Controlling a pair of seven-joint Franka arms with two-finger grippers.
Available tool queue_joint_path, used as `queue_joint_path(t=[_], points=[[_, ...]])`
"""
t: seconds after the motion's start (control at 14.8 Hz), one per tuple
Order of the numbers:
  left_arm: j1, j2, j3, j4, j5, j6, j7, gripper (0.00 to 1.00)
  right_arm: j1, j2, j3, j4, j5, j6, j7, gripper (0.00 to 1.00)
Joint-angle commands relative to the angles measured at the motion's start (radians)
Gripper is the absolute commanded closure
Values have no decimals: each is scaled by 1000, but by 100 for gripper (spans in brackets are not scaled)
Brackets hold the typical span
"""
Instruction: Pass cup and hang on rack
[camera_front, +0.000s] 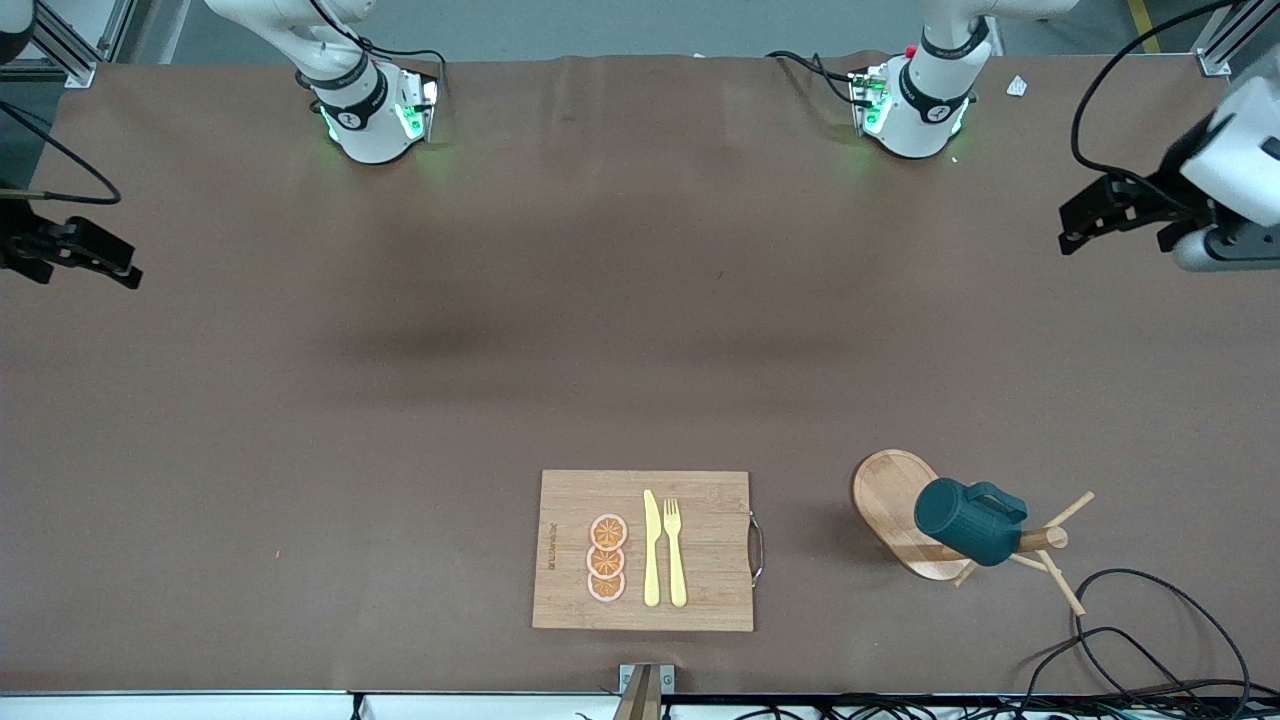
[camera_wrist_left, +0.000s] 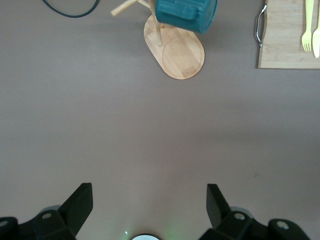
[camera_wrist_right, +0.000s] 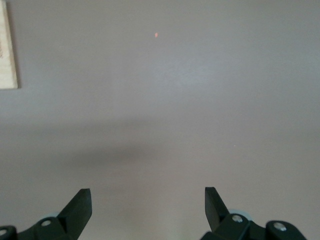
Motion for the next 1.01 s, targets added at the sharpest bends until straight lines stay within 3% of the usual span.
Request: queue_joint_path(t=[0.0, 0.34, 0.47, 0.94], points=[[85, -124, -88, -187, 19, 104, 3, 0, 12, -10, 1, 2, -11, -37, 7, 0], [131, -147, -104, -213, -2, 117, 17, 0, 15, -33, 1, 0, 44, -79, 7, 0], [153, -157, -101, -215, -56, 117, 7, 0, 13, -39, 1, 0, 44, -82, 6, 0], [154, -155, -101, -210, -54, 112, 16, 0, 8, -84, -2, 2, 46, -129, -5, 0]])
